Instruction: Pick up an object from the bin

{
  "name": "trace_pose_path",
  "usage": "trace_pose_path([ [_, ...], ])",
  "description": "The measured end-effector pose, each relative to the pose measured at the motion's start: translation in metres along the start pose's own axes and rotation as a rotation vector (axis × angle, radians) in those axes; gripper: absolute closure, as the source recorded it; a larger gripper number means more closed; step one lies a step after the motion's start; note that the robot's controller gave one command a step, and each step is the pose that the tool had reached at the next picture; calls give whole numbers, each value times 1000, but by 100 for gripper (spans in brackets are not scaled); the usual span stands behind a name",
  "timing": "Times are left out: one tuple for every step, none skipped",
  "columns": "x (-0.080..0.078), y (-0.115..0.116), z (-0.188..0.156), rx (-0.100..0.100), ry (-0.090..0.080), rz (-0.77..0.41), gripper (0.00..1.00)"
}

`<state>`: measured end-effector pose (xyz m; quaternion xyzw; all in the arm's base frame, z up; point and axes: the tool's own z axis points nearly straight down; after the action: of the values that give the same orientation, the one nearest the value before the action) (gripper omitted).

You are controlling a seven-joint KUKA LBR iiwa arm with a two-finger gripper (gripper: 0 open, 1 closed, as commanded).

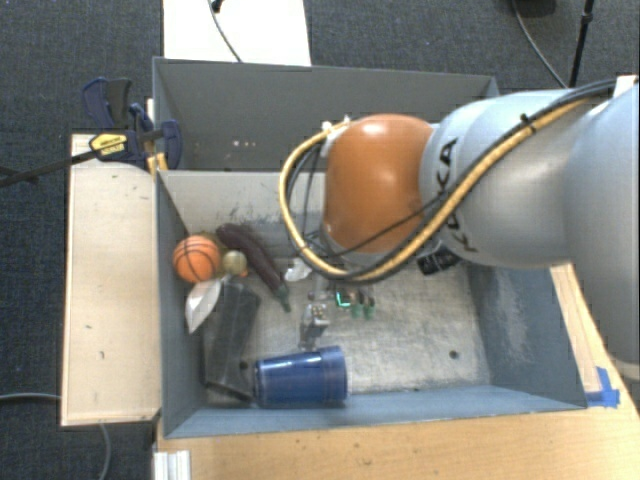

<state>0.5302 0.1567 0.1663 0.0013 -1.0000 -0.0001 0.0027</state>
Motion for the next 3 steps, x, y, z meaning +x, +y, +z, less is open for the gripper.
trace_pose_path([
  [-2, -1, -4, -1, -8, 4, 0],
  [18, -16, 18, -3, -15, -117, 0],
  [39, -21, 33, -1, -7, -189, 0],
])
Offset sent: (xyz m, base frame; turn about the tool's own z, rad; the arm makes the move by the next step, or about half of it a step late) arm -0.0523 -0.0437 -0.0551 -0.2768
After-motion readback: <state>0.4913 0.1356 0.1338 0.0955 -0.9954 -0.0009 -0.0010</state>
